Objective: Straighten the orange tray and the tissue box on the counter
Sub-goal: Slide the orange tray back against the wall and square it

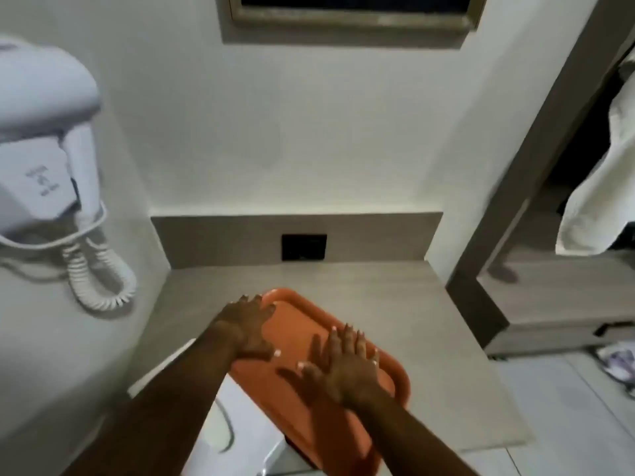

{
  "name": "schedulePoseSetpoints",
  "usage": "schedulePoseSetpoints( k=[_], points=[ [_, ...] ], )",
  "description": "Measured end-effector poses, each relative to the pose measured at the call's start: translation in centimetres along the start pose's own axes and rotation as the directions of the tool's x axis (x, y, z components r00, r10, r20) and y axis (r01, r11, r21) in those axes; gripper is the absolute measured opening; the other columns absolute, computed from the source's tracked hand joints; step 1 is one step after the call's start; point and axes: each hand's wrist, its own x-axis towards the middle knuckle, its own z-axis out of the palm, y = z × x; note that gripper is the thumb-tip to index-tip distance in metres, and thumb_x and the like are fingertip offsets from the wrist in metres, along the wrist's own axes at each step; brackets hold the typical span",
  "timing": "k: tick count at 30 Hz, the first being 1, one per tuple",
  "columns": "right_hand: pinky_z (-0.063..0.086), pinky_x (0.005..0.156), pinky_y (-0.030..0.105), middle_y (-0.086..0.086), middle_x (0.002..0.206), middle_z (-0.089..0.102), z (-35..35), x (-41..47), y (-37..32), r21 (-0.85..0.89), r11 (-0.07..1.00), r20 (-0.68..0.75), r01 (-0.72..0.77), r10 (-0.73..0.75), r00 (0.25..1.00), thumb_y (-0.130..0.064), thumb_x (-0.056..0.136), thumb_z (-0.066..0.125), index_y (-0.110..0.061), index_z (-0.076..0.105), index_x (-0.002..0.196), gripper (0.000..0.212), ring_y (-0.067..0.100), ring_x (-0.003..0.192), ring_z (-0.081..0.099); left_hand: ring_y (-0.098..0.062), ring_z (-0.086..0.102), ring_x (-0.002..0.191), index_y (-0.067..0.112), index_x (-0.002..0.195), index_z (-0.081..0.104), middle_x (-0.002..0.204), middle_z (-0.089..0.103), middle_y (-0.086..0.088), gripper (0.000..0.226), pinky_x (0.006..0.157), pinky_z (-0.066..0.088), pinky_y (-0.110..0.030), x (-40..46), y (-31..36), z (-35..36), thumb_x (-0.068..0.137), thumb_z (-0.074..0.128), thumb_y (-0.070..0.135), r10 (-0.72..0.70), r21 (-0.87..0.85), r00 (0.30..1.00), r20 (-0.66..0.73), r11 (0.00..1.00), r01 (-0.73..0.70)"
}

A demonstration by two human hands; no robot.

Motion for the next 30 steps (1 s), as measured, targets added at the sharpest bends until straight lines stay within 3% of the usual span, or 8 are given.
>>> schedulePoseSetpoints(
  k=[2,5,15,19,22,26,28,30],
  points=[
    [-0.005,0.115,0.063,0.012,0.164,-0.017,2.9,-1.2,0.9,0.058,0.996,0.138,-0.064,0.056,0.989,-0.104,0.048,0.006,-0.023,-0.006,0.156,0.136,0.035,0.149,-0.015,-0.035,0.007,0.148,0.031,0.153,0.004,0.164,0.002,-0.010,0.117,0.119,0.015,-0.050,0.0,0.6,2.2,0.064,0.061,0.082,0.037,0.079,0.987,0.159,0.996,-0.050],
    [-0.015,0.111,0.065,0.006,0.163,-0.023,6.8,-2.5,3.2,0.019,0.993,0.126,-0.117,0.114,0.985,-0.105,0.053,0.011,-0.028,-0.005,0.156,0.130,0.033,0.148,-0.023,-0.035,0.002,0.148,0.029,0.153,-0.005,0.163,-0.005,-0.010,0.119,0.120,0.012,-0.053,0.1,1.7,5.3,0.068,0.062,0.080,0.023,0.077,0.970,0.242,0.996,-0.043],
    [-0.022,0.110,0.062,-0.004,0.154,-0.037,3.7,-1.3,14.2,-0.154,0.987,0.115,0.036,-0.018,0.993,-0.105,0.058,0.013,-0.041,-0.016,0.151,0.117,0.028,0.143,-0.033,-0.043,-0.010,0.145,0.026,0.151,-0.015,0.161,-0.015,-0.015,0.112,0.117,0.009,-0.061,-1.3,10.5,7.9,0.075,0.044,0.084,-0.046,-0.080,0.982,0.182,0.995,0.061],
    [-0.014,0.114,0.065,-0.002,0.160,-0.030,-0.5,1.0,18.1,-0.221,0.964,0.203,0.148,-0.103,0.974,-0.101,0.063,0.019,-0.041,-0.015,0.152,0.113,0.029,0.145,-0.029,-0.050,-0.009,0.143,0.024,0.151,-0.013,0.161,-0.014,-0.019,0.112,0.113,0.018,-0.063,-1.3,15.1,8.5,0.074,0.041,0.086,-0.116,-0.108,0.971,0.207,0.984,0.141],
    [-0.009,0.115,0.066,0.000,0.163,-0.023,-2.7,2.0,18.7,-0.203,0.969,0.211,0.143,-0.099,0.972,-0.100,0.066,0.024,-0.038,-0.008,0.155,0.112,0.031,0.148,-0.022,-0.049,-0.007,0.144,0.027,0.152,-0.009,0.161,-0.014,-0.016,0.114,0.112,0.017,-0.064,-0.6,16.7,7.9,0.070,0.041,0.089,-0.103,-0.168,0.965,0.240,0.975,0.146],
    [-0.009,0.116,0.063,-0.001,0.164,-0.018,-1.2,0.0,17.7,0.026,1.000,0.015,0.016,-0.017,1.000,-0.103,0.062,0.024,-0.039,-0.005,0.155,0.116,0.029,0.148,-0.021,-0.036,-0.004,0.148,0.030,0.152,0.003,0.163,-0.006,-0.010,0.116,0.117,0.006,-0.057,0.1,15.0,7.1,0.063,0.035,0.096,0.128,-0.122,0.988,0.085,0.986,-0.117],
    [-0.009,0.115,0.064,0.000,0.163,-0.021,0.6,-1.4,16.6,0.065,0.998,0.003,-0.025,0.025,1.000,-0.105,0.057,0.023,-0.040,-0.008,0.154,0.121,0.030,0.147,-0.023,-0.034,-0.005,0.148,0.030,0.153,0.006,0.164,-0.003,-0.010,0.121,0.117,0.000,-0.055,0.0,13.7,7.4,0.057,0.027,0.100,0.270,-0.024,0.963,0.019,0.963,-0.269],
    [-0.011,0.113,0.065,0.001,0.162,-0.024,2.0,-2.5,16.0,0.055,0.996,0.040,-0.065,0.063,0.997,-0.107,0.054,0.019,-0.041,-0.008,0.153,0.123,0.032,0.147,-0.025,-0.034,-0.006,0.148,0.032,0.152,0.004,0.163,-0.005,-0.010,0.126,0.117,-0.003,-0.057,-0.2,12.8,8.1,0.050,0.021,0.104,0.324,0.024,0.946,0.022,0.946,-0.324]
  ],
)
